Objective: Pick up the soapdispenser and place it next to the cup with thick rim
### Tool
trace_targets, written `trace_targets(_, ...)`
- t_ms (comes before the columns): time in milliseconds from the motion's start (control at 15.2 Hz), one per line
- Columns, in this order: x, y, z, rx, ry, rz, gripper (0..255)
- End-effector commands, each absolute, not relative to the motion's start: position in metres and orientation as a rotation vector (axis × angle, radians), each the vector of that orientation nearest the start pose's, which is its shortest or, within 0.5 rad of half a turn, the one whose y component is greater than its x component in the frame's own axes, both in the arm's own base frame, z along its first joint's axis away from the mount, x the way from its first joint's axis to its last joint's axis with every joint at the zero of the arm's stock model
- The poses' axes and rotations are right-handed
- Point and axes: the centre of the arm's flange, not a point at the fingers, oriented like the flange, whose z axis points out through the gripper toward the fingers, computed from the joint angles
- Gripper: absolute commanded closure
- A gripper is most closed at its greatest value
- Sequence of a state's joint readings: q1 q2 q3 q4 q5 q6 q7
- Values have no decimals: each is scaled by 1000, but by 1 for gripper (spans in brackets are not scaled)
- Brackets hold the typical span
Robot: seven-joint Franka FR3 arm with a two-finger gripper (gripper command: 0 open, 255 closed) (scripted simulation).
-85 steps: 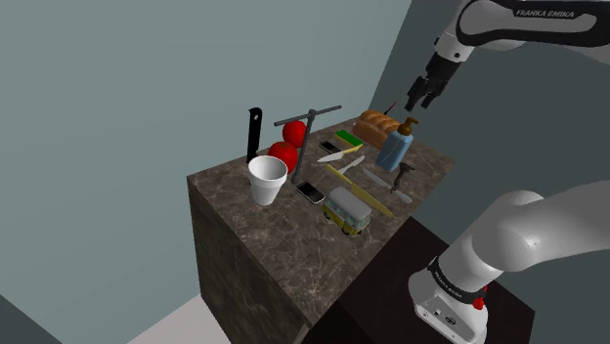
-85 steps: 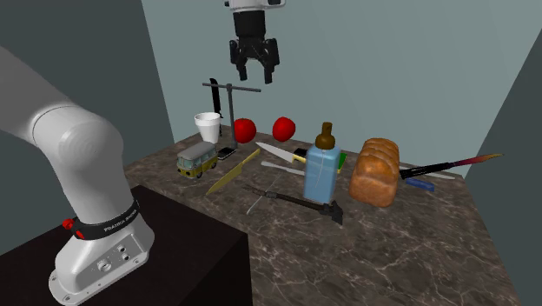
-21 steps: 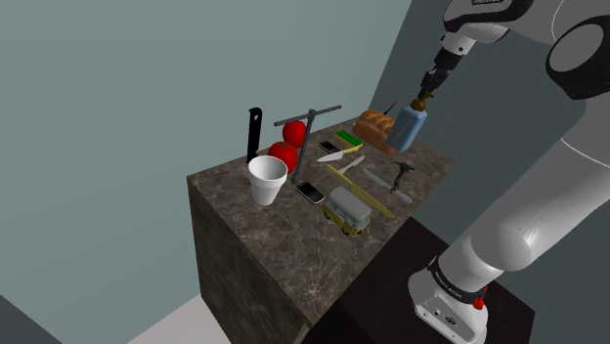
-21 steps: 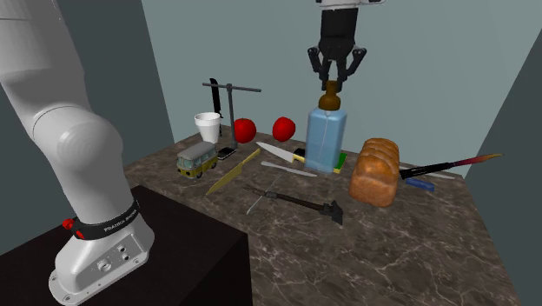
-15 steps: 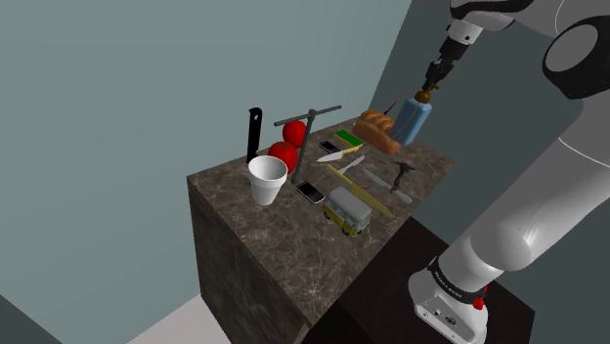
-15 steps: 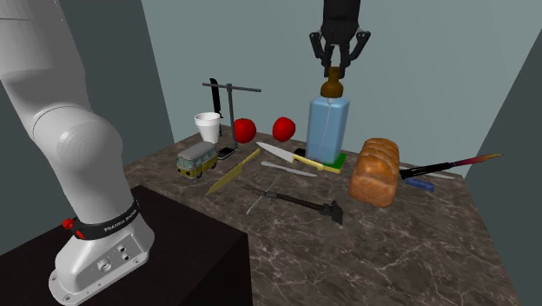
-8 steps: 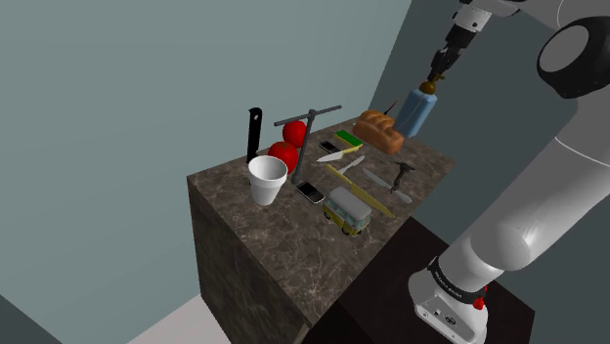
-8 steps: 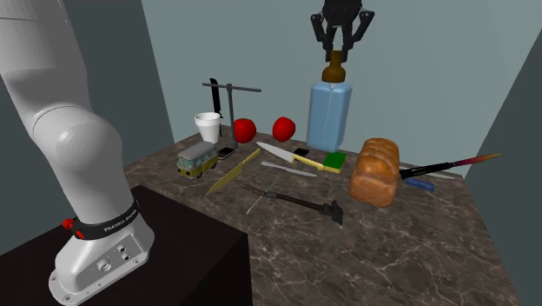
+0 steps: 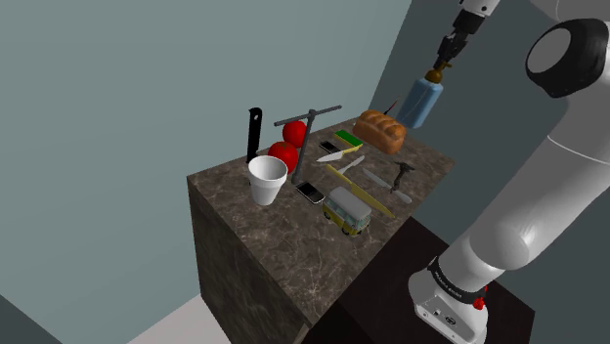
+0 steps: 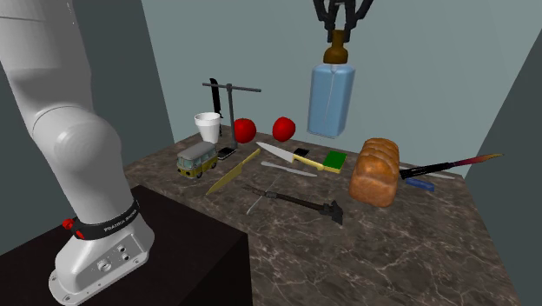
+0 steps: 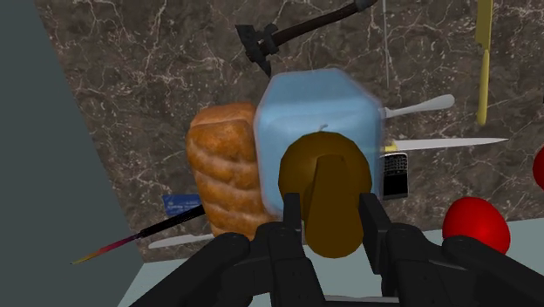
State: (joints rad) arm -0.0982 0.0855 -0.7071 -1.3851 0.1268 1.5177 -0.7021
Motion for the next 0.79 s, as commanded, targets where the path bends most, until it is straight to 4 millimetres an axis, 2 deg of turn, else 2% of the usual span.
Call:
trace_targets(0,419,-386,681,-3129,138,-153,255)
trace_targets(726,419,-386,739,-3129,138,-153,255)
